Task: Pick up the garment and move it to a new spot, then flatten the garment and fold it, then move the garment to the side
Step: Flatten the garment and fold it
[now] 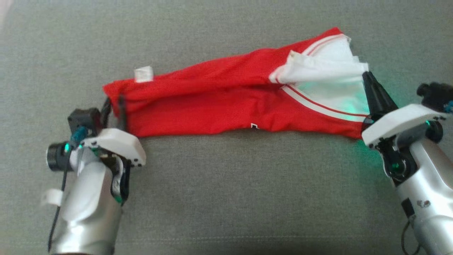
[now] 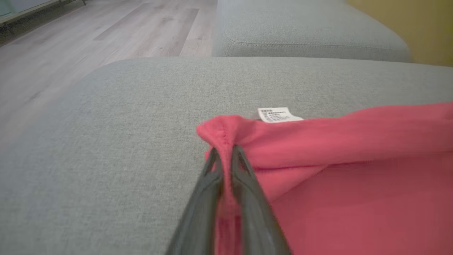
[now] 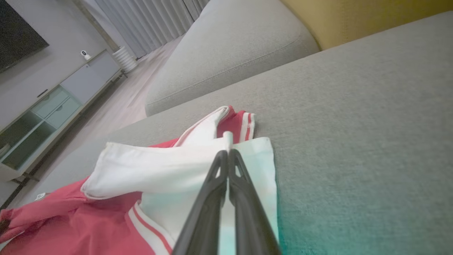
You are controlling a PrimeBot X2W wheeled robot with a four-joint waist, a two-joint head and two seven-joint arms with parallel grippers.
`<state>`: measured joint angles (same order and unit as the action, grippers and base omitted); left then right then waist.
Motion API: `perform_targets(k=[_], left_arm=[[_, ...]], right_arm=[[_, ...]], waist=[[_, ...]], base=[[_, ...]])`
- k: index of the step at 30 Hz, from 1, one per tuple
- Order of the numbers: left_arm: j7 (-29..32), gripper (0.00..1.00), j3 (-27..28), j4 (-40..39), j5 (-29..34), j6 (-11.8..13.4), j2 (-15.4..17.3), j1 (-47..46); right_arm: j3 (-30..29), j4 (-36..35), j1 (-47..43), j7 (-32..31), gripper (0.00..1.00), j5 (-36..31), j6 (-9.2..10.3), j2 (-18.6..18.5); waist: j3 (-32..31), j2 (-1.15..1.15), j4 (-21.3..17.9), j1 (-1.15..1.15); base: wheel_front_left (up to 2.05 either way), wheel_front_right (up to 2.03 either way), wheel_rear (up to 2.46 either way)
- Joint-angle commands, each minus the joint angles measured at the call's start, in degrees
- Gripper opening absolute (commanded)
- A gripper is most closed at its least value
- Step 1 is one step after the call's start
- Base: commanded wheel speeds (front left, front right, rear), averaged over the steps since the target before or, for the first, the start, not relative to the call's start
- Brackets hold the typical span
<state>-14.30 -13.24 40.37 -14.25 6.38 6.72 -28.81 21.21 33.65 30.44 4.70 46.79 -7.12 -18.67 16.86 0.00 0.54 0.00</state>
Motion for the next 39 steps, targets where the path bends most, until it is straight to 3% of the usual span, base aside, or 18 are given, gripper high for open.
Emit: perform_targets(k=[1,7,12,25,26,27,28,29,33,39], left_arm=[[-0.70,1.00,2.78,-2.59,0.51,0.72,0.92,0.47],[-0.70,1.00,5.31,-9.34,2.28,2.04,-1.74,7.01],[-0.70,1.00,6.47,-13.90,2.64,2.31,-3.30,11.63],[-0.70,1.00,3.85,-17.89,-0.28,2.65,-3.82,14.68],[-0.70,1.00,3.67,-17.96,-0.38,2.77,-3.82,14.73],[-0.70,1.00,3.53,-18.03,-0.45,2.86,-3.83,14.77],[-0.70,1.00,3.42,-18.09,-0.48,2.93,-3.83,14.84],[-0.70,1.00,3.26,-18.16,-0.53,3.03,-3.83,14.89],[-0.70,1.00,1.77,-18.26,-0.65,3.01,-3.83,15.34],[-0.70,1.00,0.21,-18.16,-1.40,2.79,-3.83,15.76]], right_arm=[[-0.49,-1.50,-0.08,-0.04,1.00,-0.21,-0.36,0.25],[-5.34,1.47,-1.05,2.18,1.00,-3.48,-0.36,2.11],[-8.22,8.23,0.41,1.54,1.00,-8.32,-0.36,3.85],[-10.68,23.53,4.67,-1.90,1.00,-16.44,-0.36,5.76],[-10.70,24.22,4.70,-2.33,0.96,-16.29,-0.36,6.28],[-10.56,24.72,4.64,-2.86,0.64,-16.03,-0.36,6.82],[-10.21,24.95,4.53,-3.23,0.26,-15.84,-0.36,7.25],[-9.89,24.91,4.42,-3.30,0.00,-15.51,-0.36,7.66],[-9.62,23.68,4.15,-0.95,0.00,-13.34,-0.36,8.22],[-11.75,22.55,4.65,4.48,0.00,-11.64,-0.36,5.18]], waist=[[-0.81,0.00,0.78,0.00],[-2.75,0.00,2.98,0.00],[-3.20,0.00,5.38,0.00],[-1.89,0.00,10.50,0.00],[-1.89,0.00,10.62,0.00],[-1.94,0.00,10.72,0.00],[-2.04,0.00,10.76,0.00],[-2.14,0.00,10.71,0.00],[-3.21,0.00,9.47,0.00],[-4.67,0.00,7.20,0.00]], base=[[0.00,0.00,0.00],[0.00,0.00,0.00],[0.00,0.00,0.00],[0.00,0.00,0.00],[0.00,0.00,0.00],[0.00,0.00,0.00],[0.00,0.00,0.00],[0.00,0.00,0.00],[0.00,0.00,0.00],[0.00,0.00,0.00]])
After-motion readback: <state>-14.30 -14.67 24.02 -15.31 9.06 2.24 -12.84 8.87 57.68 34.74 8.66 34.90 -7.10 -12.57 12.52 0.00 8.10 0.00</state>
